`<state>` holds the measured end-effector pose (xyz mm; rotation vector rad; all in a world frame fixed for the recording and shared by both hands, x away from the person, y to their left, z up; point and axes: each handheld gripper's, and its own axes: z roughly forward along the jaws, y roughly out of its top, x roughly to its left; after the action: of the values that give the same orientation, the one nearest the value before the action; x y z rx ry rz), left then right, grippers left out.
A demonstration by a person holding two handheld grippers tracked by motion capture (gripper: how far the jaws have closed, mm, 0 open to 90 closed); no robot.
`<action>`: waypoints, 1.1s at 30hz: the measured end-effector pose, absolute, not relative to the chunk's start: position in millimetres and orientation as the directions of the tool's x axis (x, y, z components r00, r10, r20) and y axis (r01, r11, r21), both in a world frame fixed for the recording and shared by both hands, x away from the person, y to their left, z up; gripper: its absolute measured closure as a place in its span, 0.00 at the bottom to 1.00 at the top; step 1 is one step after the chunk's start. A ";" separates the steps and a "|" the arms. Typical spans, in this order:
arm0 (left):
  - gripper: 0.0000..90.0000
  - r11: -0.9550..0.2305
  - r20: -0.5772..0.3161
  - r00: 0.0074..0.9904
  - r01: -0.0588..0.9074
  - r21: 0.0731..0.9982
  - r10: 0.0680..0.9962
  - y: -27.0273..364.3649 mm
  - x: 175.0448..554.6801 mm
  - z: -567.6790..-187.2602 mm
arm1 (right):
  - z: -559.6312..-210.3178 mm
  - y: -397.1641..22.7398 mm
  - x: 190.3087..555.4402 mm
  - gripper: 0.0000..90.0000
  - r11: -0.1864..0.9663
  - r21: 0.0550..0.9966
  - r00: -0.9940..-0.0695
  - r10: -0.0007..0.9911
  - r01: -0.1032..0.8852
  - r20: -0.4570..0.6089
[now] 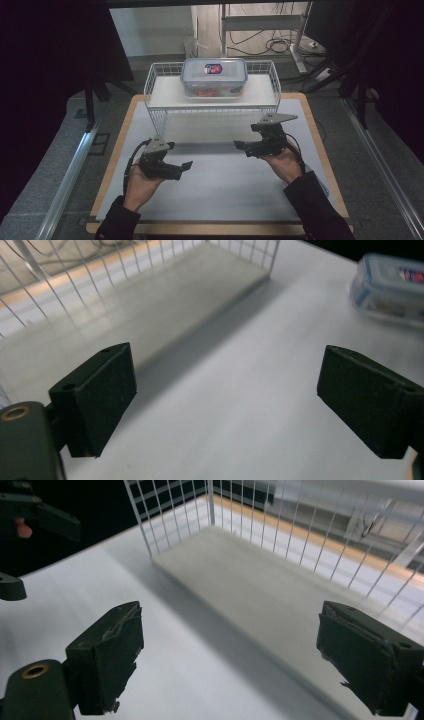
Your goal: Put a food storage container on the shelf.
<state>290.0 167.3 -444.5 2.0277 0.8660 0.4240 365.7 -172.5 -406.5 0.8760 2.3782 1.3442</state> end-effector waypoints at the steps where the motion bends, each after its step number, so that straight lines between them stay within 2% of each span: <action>1: 0.08 -0.389 -0.010 0.697 0.413 0.824 0.717 167.3 287.5 -445.6 | -407.8 -173.5 364.1 0.12 0.394 0.841 -0.780 0.624 0.372 0.052; 11: 0.05 -0.380 -0.004 0.697 0.396 0.836 0.717 166.9 263.4 -465.2 | -424.0 -180.5 339.2 0.09 0.393 0.843 -0.777 0.628 0.368 0.046; 19: 0.00 -0.442 0.087 0.693 0.354 0.824 0.716 164.5 241.1 -486.2 | -442.0 -189.6 317.5 0.08 0.396 0.833 -0.766 0.641 0.386 0.050; 24: 0.00 -0.415 0.045 0.687 0.383 0.826 0.725 170.4 236.1 -497.4 | -454.9 -194.8 306.8 0.08 0.430 0.813 -0.766 0.642 0.392 0.030; 33: 0.00 -0.428 0.066 0.681 0.380 0.820 0.730 170.0 232.4 -502.2 | -462.9 -201.4 292.5 0.05 0.471 0.784 -0.763 0.647 0.404 0.005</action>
<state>232.4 170.0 -502.2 2.0572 0.8528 0.5314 292.5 -201.4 -462.9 0.8946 2.4290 1.1786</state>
